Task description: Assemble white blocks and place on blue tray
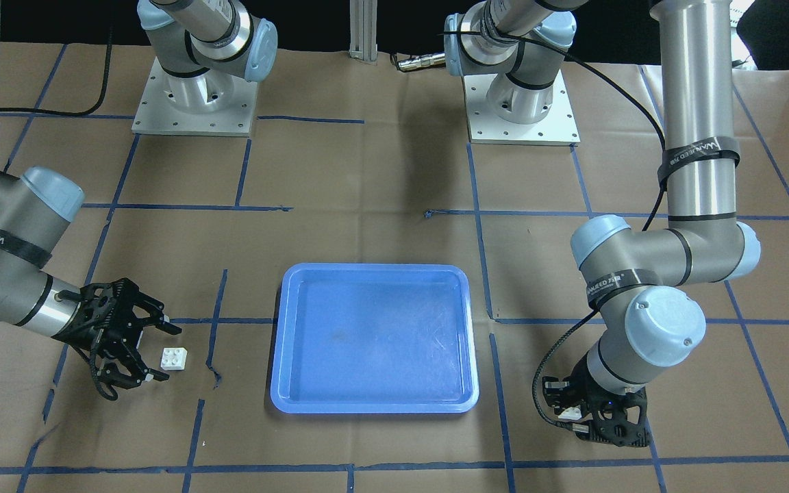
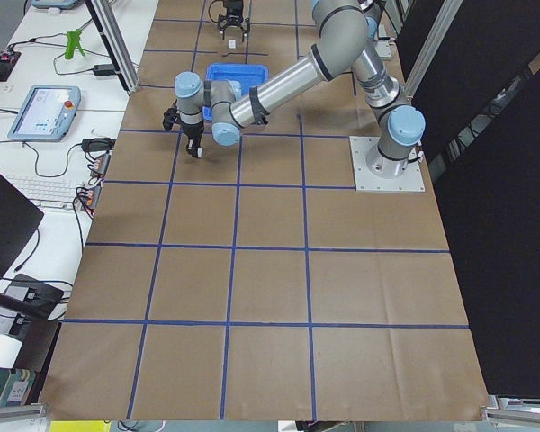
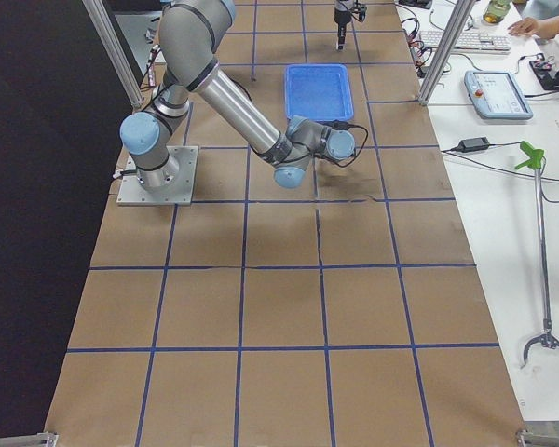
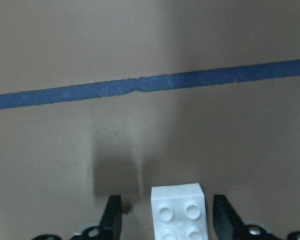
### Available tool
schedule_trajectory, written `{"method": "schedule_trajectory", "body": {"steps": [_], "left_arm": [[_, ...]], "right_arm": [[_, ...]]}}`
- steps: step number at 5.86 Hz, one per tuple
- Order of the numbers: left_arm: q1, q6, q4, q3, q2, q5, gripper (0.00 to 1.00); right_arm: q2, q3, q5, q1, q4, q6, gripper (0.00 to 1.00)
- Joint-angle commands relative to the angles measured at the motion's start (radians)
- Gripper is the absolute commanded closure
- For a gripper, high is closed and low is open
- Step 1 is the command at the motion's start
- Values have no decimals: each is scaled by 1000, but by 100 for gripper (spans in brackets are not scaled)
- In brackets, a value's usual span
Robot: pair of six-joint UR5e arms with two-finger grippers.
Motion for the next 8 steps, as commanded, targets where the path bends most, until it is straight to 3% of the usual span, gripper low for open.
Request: {"method": "schedule_trajectory", "body": {"steps": [1,2,4,5,7,8], "left_arm": [[-138,216,-68,-24,107,1,100],[-207,434,-73,-55,126,-1,100],[-319,864,-56,-115,121,-1,100],[-347,963,-56,-119,106,-4,100],[-433,987,-56,-123,81,-5,100],[-438,978,-56,-126,78,-37,93]], "right_arm": [[19,-6,1,0,-4,-40,30],[18,-15,1,0,-4,-40,47],[16,-30,-2,0,-3,-40,69],[8,-31,1,0,0,-34,75],[-71,-34,-5,0,16,5,78],[-141,-23,-10,3,40,94,77]]}}
